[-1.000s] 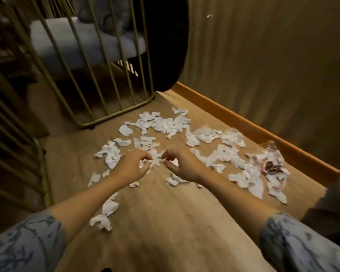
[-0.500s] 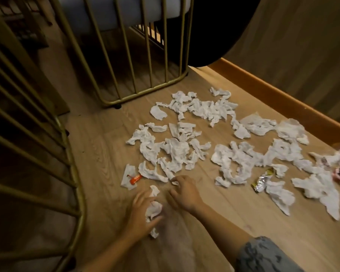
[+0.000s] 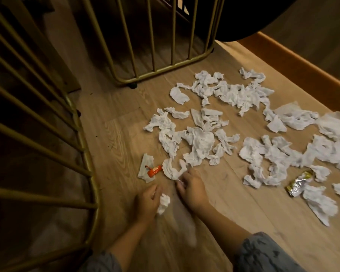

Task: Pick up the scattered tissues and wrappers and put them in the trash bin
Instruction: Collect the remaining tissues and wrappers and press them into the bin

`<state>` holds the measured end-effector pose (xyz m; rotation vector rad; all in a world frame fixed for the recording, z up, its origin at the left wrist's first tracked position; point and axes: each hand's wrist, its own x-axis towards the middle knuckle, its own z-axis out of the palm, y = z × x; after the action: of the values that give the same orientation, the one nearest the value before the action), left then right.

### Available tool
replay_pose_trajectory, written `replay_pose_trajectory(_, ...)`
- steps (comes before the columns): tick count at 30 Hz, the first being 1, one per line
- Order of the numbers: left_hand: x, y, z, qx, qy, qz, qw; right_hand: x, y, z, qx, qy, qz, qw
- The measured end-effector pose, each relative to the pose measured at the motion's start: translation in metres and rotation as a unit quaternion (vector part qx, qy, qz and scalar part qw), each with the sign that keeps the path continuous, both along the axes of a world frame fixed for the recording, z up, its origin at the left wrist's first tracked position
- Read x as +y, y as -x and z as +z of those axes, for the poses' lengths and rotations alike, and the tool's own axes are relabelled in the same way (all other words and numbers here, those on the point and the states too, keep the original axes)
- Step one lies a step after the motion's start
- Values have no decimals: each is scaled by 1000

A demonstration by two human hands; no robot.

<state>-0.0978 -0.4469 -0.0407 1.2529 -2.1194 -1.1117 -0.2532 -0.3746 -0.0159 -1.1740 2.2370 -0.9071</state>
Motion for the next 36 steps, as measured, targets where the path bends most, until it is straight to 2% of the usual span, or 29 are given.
replay_pose_trajectory(3, -27, 18, 17, 57, 3, 117, 991, 19, 2, 10, -41, 16, -41, 998)
replay_pose_trajectory(5, -47, 31, 23, 76, 31, 147, 986, 26, 9, 17, -60, 26, -74, 995)
replay_pose_trajectory(7, -64, 41, 22, 61, 50, 148, 986, 19, 19, 24, -28, 46, -100, 994)
replay_pose_trajectory(10, -75, 43, 1, -22, 87, 106, 990, -9, 38, 29, 65, 78, -118, 988)
replay_pose_trajectory(12, -71, 38, -12, -47, 83, 62, 994, -29, 52, 28, 107, 36, -118, 987)
replay_pose_trajectory(16, -55, 24, -18, -50, 136, -55, 988, -37, 66, 11, 148, -127, -47, 980)
replay_pose_trajectory(18, -49, 19, -15, -37, 134, -95, 986, -26, 60, 0, 186, -144, -2, 972)
replay_pose_trajectory(20, -45, 16, -15, -22, 123, -92, 988, -10, 49, -9, 209, -119, 37, 970)
replay_pose_trajectory(23, -42, 15, -13, 10, 159, -66, 985, 14, 30, -12, 182, -54, 72, 979)
replay_pose_trajectory(26, -35, 19, 0, 32, 136, -38, 990, 35, 15, -4, 66, -6, 56, 996)
replay_pose_trajectory(28, -31, 25, 5, 39, 106, -16, 993, 44, 13, 1, 26, 22, 25, 999)
replay_pose_trajectory(31, -25, 42, 15, 23, 86, -8, 996, 48, 24, 11, 30, 58, -47, 997)
replay_pose_trajectory(36, -21, 97, 53, 30, 71, -68, 995, 44, 66, 47, 5, 97, -173, 980)
